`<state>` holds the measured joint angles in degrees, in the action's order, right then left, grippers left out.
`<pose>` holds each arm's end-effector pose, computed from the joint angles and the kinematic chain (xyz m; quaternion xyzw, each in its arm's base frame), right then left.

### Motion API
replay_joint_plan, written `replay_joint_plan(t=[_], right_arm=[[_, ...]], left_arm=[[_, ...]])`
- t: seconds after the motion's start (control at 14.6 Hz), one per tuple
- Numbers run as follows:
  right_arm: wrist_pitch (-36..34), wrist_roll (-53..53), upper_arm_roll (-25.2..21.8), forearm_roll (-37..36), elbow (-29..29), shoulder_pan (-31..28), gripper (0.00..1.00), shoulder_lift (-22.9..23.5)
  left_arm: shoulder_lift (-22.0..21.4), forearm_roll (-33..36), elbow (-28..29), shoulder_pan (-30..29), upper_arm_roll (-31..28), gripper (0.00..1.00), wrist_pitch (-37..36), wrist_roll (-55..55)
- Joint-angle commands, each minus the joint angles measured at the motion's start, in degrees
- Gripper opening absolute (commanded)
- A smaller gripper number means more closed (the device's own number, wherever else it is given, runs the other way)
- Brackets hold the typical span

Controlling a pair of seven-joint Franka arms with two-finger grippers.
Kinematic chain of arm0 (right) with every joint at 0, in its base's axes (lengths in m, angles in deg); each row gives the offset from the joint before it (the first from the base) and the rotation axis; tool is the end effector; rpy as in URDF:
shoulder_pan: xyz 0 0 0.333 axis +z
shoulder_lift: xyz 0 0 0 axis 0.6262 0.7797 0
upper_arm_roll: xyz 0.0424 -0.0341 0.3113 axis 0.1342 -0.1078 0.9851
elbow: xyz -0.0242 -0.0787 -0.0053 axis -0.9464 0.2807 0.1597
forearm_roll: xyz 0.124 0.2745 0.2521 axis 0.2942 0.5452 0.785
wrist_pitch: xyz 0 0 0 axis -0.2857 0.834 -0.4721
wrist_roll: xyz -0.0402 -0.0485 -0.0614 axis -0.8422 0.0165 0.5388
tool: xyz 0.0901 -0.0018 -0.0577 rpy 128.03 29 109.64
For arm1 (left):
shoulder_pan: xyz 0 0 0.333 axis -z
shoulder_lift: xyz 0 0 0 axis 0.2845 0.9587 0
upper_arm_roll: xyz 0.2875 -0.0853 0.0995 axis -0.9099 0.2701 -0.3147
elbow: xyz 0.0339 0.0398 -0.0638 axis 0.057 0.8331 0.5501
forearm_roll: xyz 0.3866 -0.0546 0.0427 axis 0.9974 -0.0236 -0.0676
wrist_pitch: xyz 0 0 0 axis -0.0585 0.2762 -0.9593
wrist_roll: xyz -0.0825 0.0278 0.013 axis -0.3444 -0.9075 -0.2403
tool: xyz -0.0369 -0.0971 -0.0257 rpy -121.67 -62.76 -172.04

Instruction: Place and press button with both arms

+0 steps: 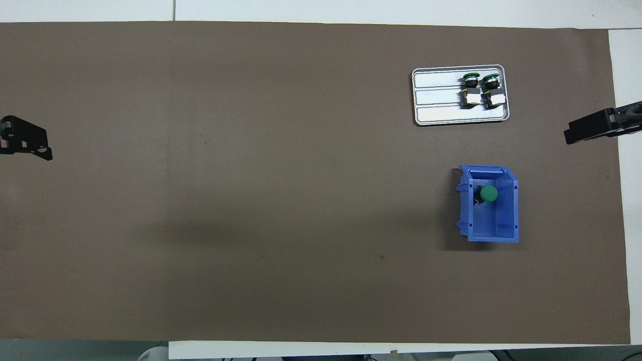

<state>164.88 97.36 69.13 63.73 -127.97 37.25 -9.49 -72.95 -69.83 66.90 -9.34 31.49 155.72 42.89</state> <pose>0.5491 -0.0059 0.6389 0.9975 0.0690 -0.0166 0.0062 0.5324 -0.0245 0.5979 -0.9918 -0.0998 0.0728 0.0341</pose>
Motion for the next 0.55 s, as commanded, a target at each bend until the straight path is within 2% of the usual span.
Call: replay_joint_plan(t=[0.0, 0.48], right_arm=[[-1.82, -1.29, -0.55, -0.81, 1.39, 0.64, 1.00, 0.28], [-1.82, -1.73, -0.55, -0.90, 1.12, -0.42, 1.00, 0.10]], left_arm=[[-1.52, -0.37, 1.76, 0.02, -0.29, 1.00, 1.02, -0.01], [-1.52, -0.37, 1.76, 0.02, -0.29, 1.00, 1.02, -0.01]])
